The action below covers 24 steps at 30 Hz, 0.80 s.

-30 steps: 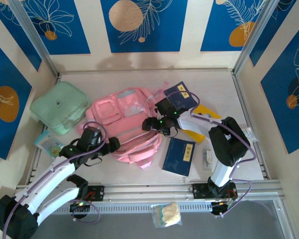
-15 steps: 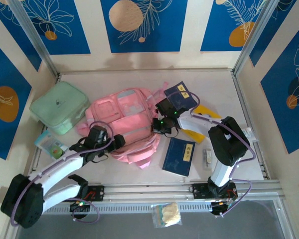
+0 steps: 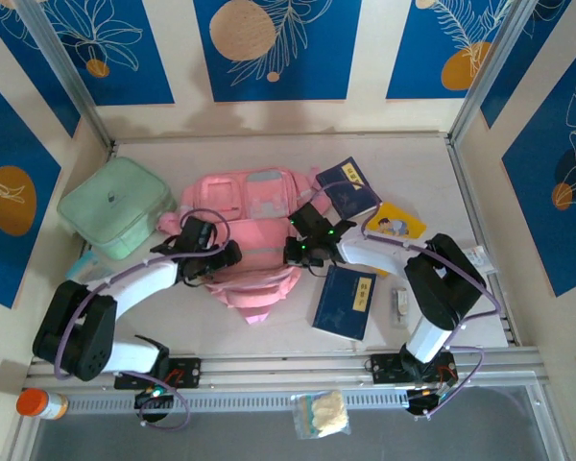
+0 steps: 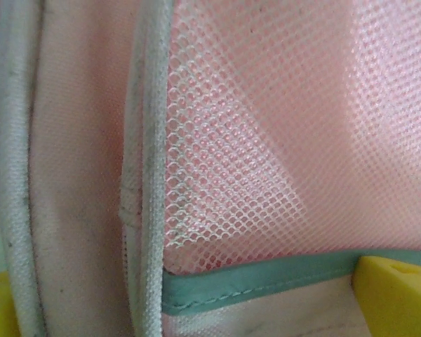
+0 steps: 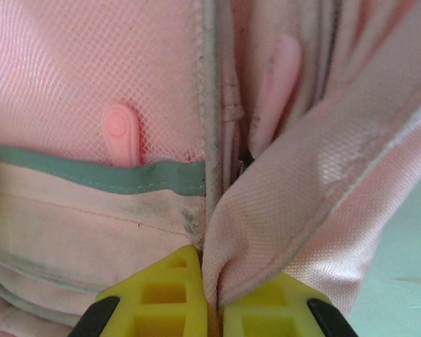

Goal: Pack books, pencil case, and school supplies into a backpack

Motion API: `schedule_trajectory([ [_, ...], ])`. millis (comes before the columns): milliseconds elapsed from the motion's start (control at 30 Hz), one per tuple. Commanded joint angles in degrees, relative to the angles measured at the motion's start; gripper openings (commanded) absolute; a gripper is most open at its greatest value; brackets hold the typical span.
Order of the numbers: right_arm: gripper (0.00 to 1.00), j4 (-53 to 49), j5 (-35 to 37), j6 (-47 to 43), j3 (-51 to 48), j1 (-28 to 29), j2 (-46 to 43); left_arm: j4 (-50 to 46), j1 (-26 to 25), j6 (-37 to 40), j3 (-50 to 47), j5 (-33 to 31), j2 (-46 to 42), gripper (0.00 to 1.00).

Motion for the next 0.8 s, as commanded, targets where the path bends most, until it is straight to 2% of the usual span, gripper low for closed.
schedule_trajectory([
  [0,0.06,3.20,-9.52,1.19,4.32,5.72,3.24,8.41,0.80,4.32,5.62,3.72,2.11,0.99],
  [100,0.18,3.31,-8.37,1.71,6.14,6.40,3.66,5.42,2.00,4.84,7.40,1.46,2.91,0.99],
  [233,0.44,-0.16,-6.83,-0.82,7.04,6.57,0.28,-0.14,2.95,6.48,9.13,-0.03,1.12,0.99],
  [267,0.51,-1.88,-6.16,-1.30,6.77,6.20,-1.50,-1.27,2.91,7.15,9.05,-0.36,-0.11,0.99],
  [367,0.61,-2.59,-7.55,-2.19,3.50,2.95,-6.54,-5.36,2.96,7.62,8.68,-3.32,-4.83,0.99],
  [533,0.70,-5.50,-10.10,-4.04,1.53,-5.94,-8.88,-7.79,2.87,5.14,5.07,-0.56,-12.60,0.99],
  [667,0.72,-6.66,-13.01,-5.96,4.51,-13.44,-5.24,-8.48,1.61,1.89,2.20,3.65,-16.60,0.99],
  [767,0.76,-6.80,-12.71,-7.29,8.21,-16.11,-0.90,-13.49,-0.88,-0.65,2.21,2.40,-18.79,0.99],
])
